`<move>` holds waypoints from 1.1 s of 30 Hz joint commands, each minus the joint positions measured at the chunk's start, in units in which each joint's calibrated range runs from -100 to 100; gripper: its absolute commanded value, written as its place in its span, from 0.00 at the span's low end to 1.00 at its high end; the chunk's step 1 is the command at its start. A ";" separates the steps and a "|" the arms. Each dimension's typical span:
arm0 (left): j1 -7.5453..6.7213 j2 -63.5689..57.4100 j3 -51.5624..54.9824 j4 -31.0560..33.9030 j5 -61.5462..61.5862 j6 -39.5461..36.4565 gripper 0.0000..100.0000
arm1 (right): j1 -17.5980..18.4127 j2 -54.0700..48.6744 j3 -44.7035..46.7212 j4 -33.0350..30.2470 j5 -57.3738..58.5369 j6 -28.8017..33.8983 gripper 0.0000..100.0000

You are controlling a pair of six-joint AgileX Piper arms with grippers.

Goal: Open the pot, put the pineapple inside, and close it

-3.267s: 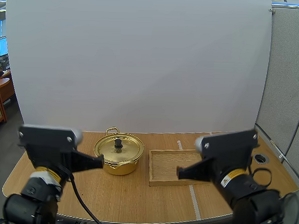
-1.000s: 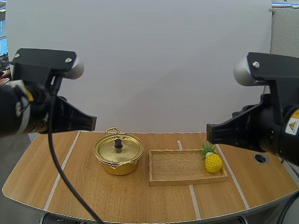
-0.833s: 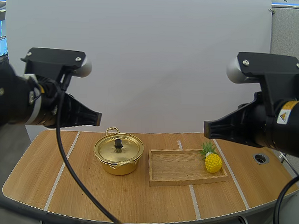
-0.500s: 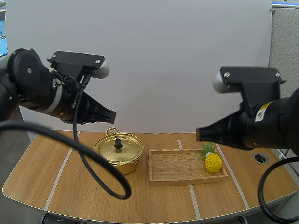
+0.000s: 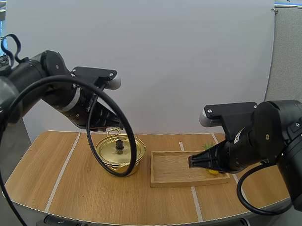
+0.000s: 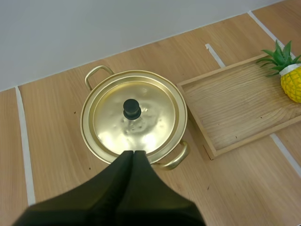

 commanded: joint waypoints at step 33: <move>0.03 5.84 0.03 -5.26 -6.41 17.23 1.00 | -0.17 -0.11 0.13 -3.49 0.00 0.00 1.00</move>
